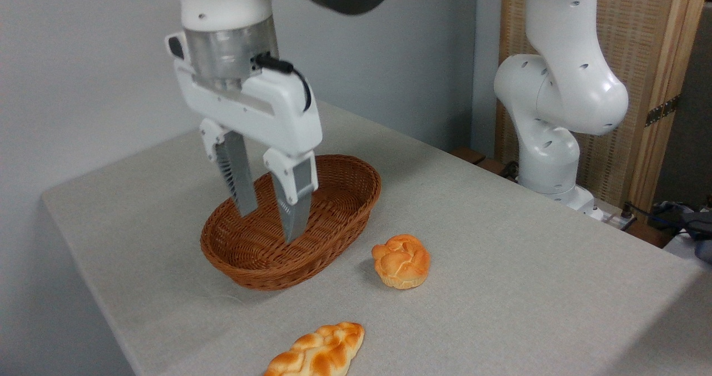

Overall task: Put bread into the basket
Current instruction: 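Move the open gripper past the basket down toward the braided bread loaf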

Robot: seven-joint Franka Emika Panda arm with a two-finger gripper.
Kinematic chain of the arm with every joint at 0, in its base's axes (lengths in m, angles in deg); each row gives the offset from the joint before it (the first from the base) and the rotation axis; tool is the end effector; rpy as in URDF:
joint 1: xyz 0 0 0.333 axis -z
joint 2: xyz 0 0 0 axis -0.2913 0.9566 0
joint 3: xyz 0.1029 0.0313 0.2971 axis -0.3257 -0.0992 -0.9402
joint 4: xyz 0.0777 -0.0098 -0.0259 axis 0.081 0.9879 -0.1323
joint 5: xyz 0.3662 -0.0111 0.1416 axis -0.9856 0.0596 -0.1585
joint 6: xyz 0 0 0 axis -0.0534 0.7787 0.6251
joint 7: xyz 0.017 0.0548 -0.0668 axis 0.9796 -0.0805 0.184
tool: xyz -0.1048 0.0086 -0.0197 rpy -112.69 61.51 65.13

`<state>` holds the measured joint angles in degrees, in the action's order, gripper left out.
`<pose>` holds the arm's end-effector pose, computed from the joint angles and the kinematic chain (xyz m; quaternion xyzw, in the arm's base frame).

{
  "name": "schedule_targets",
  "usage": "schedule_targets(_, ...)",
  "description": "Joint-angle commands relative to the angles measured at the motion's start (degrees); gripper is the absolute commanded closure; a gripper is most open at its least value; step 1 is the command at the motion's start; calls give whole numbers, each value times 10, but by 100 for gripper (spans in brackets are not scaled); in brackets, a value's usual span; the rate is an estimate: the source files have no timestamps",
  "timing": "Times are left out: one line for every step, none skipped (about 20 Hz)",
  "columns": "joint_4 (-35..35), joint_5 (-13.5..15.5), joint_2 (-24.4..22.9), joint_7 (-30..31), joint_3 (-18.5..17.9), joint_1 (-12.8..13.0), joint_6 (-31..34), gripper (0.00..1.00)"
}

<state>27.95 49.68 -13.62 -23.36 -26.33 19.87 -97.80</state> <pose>0.6013 -0.0005 0.5741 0.9522 -0.3036 0.0324 0.0104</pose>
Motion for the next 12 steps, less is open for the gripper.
schedule_targets(20, 4, -2, 2, -7, -21, -56, 0)
schedule_targets(36, 5, -4, 2, -7, -21, -79, 0)
schedule_targets(56, 4, -7, 1, -7, -21, -97, 0)
schedule_targets(73, 4, -7, 1, -8, -21, -112, 0)
schedule_targets(82, 4, -8, 1, -8, -21, -124, 0)
schedule_targets(91, 4, -8, 1, -7, -21, -136, 0)
schedule_targets(100, 4, -9, 0, -7, -21, -147, 0)
schedule_targets(109, 4, -9, -2, -7, -21, -159, 0)
schedule_targets(123, 4, -10, -6, -7, -21, -173, 0)
schedule_targets(129, 4, -11, -14, -7, -21, -180, 0)
schedule_targets(134, 4, -10, -26, -8, -21, -183, 0)
schedule_targets(142, -1, -10, -45, -9, -21, -183, 0)
